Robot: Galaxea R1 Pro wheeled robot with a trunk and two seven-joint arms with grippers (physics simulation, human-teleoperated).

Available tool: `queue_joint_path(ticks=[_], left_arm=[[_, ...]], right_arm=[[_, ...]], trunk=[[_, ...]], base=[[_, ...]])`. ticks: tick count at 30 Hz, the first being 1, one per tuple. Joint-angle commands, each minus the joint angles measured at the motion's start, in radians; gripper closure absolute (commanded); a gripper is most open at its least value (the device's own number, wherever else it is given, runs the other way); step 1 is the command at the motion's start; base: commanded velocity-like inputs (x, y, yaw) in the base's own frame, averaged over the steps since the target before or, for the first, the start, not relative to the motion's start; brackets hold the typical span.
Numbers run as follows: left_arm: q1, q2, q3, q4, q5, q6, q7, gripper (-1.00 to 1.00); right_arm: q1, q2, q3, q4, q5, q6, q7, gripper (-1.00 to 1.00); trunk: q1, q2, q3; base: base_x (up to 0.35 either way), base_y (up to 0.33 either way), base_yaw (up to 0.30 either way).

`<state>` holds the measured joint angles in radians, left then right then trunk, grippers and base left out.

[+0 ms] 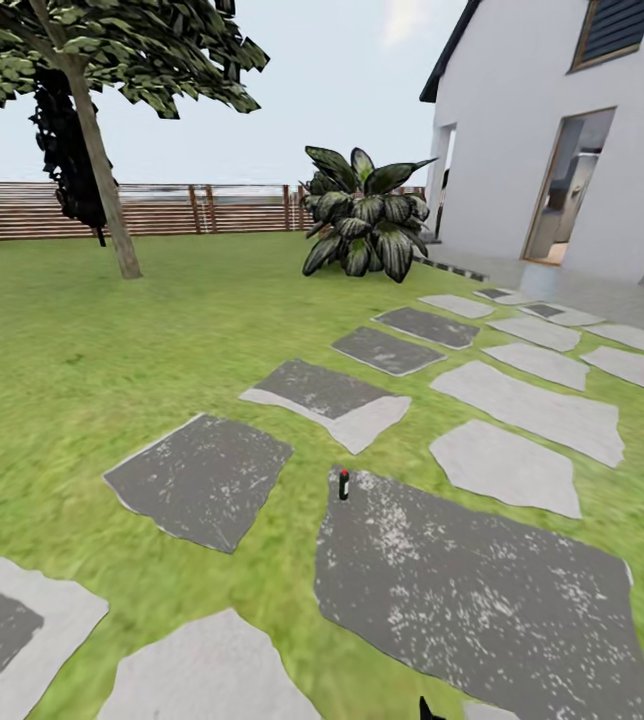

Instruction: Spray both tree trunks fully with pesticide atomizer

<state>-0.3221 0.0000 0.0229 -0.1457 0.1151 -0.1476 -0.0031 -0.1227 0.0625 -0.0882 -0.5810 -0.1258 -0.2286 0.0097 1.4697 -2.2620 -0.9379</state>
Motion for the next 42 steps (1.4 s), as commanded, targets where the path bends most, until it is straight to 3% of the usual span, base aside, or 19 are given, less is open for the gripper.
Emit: queue_joint_path(ticks=[1,8,32,42], left_arm=[[0.000,0.000,0.000,0.000,0.000,0.000,0.000,-1.00],[0.000,0.000,0.000,0.000,0.000,0.000,0.000,-1.00],[0.000,0.000,-0.001,0.000,0.000,0.000,0.000,-1.00],[0.000,0.000,-0.001,0.000,-0.001,0.000,0.000,-1.00]], right_arm=[[0.000,0.000,0.000,0.000,0.000,0.000,0.000,-1.00],[0.000,0.000,-0.001,-0.002,0.000,0.000,-0.003,-1.00],[0.000,0.000,0.002,0.000,0.000,0.000,-0.002,-1.00],[0.000,0.000,0.002,-0.002,0.000,0.000,-0.001,-1.00]], trunk=[[0.000,0.000,0.000],[0.000,0.000,0.000],[0.000,0.000,0.000],[0.000,0.000,0.000]], base=[[0.302,0.176,0.000],[0.302,0.176,-0.101],[0.302,0.175,-0.295],[0.309,0.031,-0.172]])
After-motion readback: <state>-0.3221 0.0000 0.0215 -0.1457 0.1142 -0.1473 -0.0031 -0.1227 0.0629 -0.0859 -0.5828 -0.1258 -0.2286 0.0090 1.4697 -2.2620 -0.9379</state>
